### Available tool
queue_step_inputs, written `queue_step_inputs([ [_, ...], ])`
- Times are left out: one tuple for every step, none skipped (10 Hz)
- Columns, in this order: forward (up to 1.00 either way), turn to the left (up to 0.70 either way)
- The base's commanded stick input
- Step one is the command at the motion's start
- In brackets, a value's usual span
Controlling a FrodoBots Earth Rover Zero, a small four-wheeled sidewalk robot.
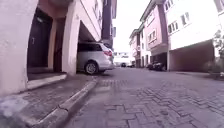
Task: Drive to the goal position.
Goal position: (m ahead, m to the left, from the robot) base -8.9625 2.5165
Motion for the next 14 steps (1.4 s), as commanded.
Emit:
queue_step_inputs([
  [0.0,-0.7],
  [0.0,-0.7],
  [0.0,-0.7],
  [0.0,-0.7],
  [0.0,-0.7],
  [0.0,-0.7],
  [0.0,-0.7],
  [0.0,-0.7],
  [0.0,-0.7],
  [0.0,-0.7],
  [0.0,-0.7],
  [0.0,-0.7],
  [0.0,-0.7],
  [0.0,-0.7],
])
